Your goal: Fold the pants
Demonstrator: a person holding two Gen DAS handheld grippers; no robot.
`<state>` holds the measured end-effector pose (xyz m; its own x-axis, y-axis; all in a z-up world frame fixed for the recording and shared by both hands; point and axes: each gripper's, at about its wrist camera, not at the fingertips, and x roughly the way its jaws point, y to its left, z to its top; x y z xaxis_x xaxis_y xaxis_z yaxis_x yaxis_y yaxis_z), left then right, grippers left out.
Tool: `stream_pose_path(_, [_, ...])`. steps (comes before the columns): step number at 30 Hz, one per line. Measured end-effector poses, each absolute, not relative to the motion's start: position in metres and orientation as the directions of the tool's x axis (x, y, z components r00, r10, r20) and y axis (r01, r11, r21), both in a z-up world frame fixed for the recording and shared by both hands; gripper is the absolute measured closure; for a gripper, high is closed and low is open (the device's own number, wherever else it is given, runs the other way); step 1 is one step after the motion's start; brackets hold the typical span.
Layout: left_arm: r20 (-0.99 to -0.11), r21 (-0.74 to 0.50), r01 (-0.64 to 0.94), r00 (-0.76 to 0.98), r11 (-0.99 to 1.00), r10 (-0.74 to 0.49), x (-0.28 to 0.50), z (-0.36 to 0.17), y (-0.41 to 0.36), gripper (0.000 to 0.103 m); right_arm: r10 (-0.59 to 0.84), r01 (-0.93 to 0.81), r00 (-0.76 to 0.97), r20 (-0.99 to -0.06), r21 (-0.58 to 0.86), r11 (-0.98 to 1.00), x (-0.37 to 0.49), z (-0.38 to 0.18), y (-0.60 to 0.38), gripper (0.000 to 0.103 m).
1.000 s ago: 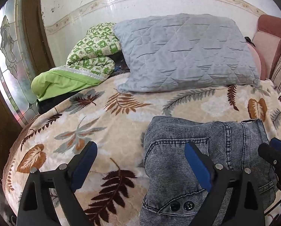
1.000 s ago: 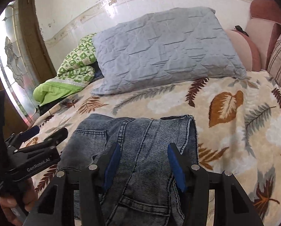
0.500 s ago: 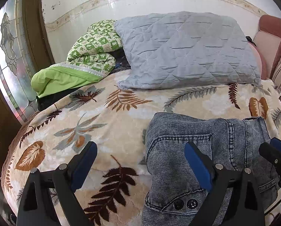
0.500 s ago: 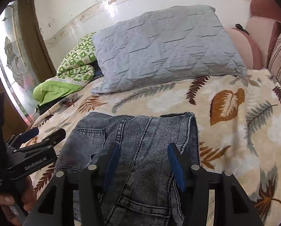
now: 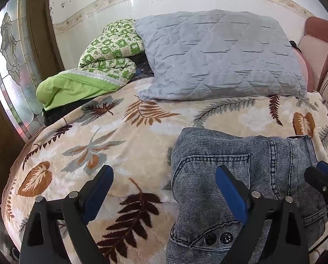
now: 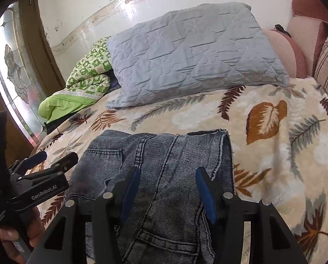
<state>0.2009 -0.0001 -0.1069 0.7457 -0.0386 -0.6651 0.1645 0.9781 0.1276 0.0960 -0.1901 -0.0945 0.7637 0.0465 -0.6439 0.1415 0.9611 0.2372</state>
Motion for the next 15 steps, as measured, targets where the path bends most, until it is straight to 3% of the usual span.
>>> stream_pose_path(15, [-0.673, 0.114, 0.182, 0.738, 0.977, -0.058, 0.1988, -0.1082, -0.002, 0.009, 0.061, 0.122, 0.757, -0.651, 0.232, 0.965, 0.096, -0.0944, -0.1823, 0.046])
